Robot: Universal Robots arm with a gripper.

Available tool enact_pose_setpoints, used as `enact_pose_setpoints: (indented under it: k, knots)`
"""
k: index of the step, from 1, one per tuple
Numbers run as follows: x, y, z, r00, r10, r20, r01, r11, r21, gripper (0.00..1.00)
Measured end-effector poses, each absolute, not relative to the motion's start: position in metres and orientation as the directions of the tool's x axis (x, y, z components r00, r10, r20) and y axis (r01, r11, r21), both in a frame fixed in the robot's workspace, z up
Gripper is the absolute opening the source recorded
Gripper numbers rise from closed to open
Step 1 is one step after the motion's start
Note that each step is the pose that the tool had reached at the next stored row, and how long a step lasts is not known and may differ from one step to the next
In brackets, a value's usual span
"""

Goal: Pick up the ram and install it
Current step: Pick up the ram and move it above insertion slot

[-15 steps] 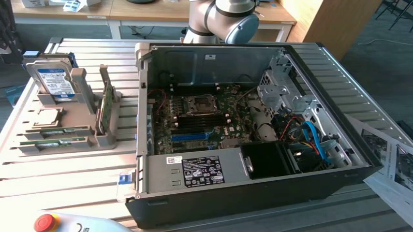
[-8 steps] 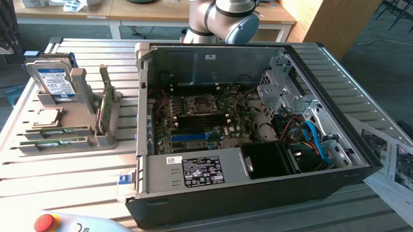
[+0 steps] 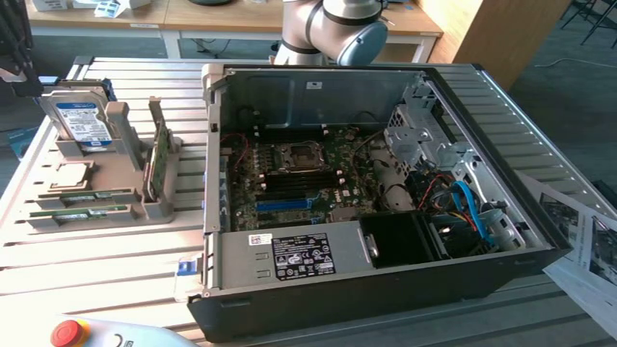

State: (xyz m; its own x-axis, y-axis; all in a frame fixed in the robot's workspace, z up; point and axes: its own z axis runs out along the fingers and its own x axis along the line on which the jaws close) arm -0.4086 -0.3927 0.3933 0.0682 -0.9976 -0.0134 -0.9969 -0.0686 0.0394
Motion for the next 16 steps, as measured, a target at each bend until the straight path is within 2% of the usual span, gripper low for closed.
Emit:
enact_pose_setpoints:
  k: [16]
  knots:
    - [-0.4081,-0.3928,0.3899,0.068,-0.998,-0.013,-0.997,-0.069,0.038,0.11]
